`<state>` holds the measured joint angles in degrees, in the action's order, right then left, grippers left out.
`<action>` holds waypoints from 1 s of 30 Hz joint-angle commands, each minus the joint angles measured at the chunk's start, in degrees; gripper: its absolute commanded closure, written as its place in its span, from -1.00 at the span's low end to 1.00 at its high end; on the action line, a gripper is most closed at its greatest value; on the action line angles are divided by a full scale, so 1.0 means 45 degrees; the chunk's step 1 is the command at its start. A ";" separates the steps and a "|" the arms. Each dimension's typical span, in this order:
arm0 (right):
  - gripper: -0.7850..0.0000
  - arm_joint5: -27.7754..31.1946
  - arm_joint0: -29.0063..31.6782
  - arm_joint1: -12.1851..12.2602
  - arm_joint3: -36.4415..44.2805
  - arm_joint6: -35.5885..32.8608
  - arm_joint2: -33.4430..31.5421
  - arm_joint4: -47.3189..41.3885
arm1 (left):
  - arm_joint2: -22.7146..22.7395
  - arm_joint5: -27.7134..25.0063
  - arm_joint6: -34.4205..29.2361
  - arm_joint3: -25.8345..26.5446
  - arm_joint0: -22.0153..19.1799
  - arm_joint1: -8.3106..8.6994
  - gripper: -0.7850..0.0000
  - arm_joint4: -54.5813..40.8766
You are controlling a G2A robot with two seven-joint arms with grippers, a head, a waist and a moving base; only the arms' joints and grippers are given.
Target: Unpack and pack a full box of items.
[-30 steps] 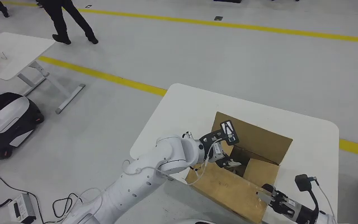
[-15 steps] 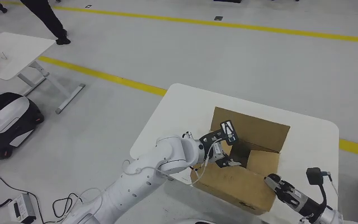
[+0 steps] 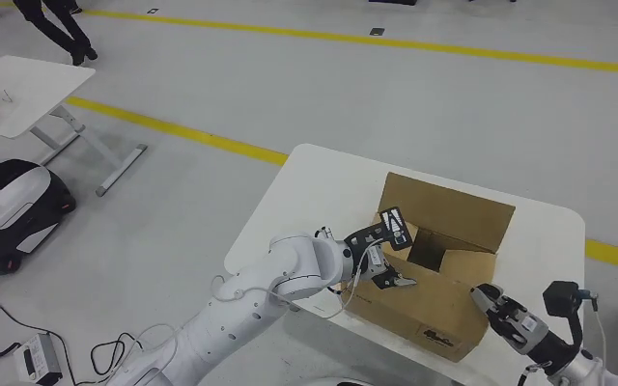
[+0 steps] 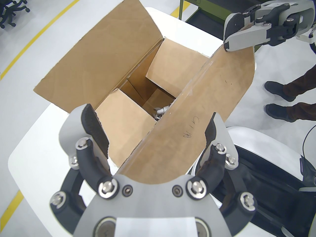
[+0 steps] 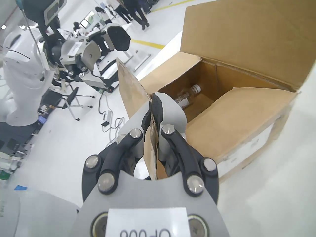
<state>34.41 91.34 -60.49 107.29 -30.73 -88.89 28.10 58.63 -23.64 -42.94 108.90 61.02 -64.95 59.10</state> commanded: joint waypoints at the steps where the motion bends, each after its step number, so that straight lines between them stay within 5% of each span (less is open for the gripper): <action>1: 1.00 0.0313 0.0220 -0.0028 0.0171 0.0893 0.0116 0.1010 | 0.0000 0.0000 0.0000 0.0000 0.0000 0.0000 -1.00 0.0000; 14: 1.00 0.1272 0.1472 -0.0084 0.1049 0.4947 0.0187 0.6418 | 0.0608 0.0419 0.0493 0.0764 0.0489 0.0087 -1.00 0.0275; 22: 1.00 0.0930 0.2299 -0.0085 0.1514 0.7522 0.0338 0.9923 | 0.0977 0.1486 -0.0758 0.1115 0.0753 0.0157 -1.00 0.1110; 23: 1.00 0.0845 0.2415 -0.0081 0.1556 0.7804 0.0359 1.0346 | 0.0906 0.1720 -0.0946 0.1097 0.0730 0.0145 -0.85 0.1335; 24: 1.00 0.0851 0.2536 -0.0075 0.1592 0.8083 0.0409 1.0670 | 0.0826 0.1950 -0.1073 0.1051 0.0704 0.0124 -0.18 0.1441; 29: 1.00 0.0505 0.2890 -0.0056 0.1593 0.9048 0.0472 1.1809 | 0.0211 0.2577 -0.1964 0.0580 0.0260 0.0001 0.95 0.2232; 30: 1.00 0.0458 0.2917 -0.0051 0.1593 0.9186 0.0478 1.1962 | 0.0030 0.2637 -0.2223 0.0456 0.0124 -0.0034 1.00 0.2354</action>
<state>36.64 104.35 -60.74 114.48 9.92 -86.78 81.27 59.82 -12.07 -51.43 111.68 62.27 -64.93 68.87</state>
